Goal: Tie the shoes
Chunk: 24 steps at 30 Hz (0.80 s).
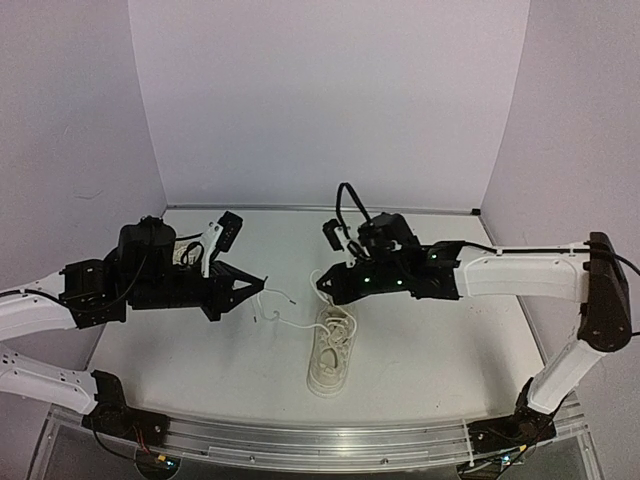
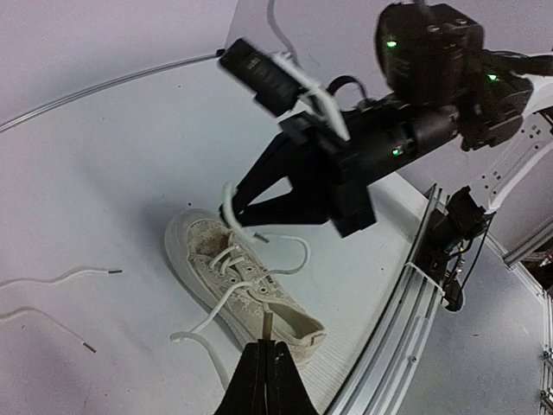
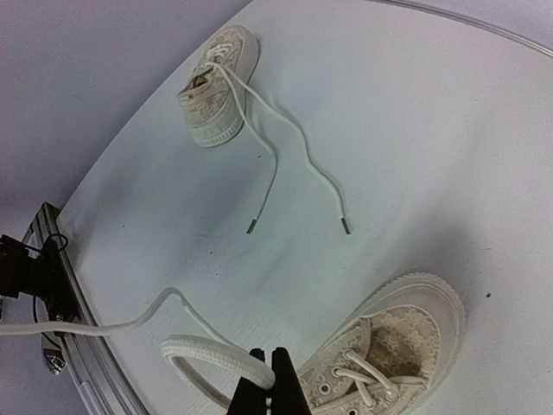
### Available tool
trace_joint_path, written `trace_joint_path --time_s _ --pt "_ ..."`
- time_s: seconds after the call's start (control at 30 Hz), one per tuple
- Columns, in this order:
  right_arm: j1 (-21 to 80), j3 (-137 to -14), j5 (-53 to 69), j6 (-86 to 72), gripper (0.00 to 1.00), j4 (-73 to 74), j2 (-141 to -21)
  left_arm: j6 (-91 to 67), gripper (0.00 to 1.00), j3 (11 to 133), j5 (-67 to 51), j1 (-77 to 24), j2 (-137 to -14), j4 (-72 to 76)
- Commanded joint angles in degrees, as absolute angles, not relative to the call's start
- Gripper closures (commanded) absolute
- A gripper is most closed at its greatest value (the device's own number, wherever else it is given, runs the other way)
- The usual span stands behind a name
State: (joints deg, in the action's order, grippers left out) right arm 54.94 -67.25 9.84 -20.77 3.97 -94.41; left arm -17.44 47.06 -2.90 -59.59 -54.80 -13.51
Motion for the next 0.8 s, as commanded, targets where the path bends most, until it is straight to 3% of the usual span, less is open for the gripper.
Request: trace_joint_path --time_s 0.0,0.13,0.33,0.5,0.77 --pt "57.13 -75.5 12.83 -19.89 0.96 3.12 -102.2 -15.04 1.0 45.53 -6.84 -60.26 -51.28 -9.37" --pt "57.56 -78.21 15.98 -21.09 0.62 3.42 -105.25 -15.51 1.0 44.14 -5.2 -60.29 -49.26 -9.95" --pt "55.81 -74.29 15.13 -21.79 0.34 4.19 -98.49 -15.91 1.0 43.5 -3.1 -60.29 -50.54 -10.28" --pt "54.56 -68.61 16.88 -21.47 0.35 5.35 -90.78 -15.05 1.0 45.48 1.22 -60.3 -55.31 -12.12" --pt "56.54 -57.12 21.17 -15.8 0.54 4.33 -86.44 -15.78 1.0 50.55 7.47 -60.04 -62.61 -16.38"
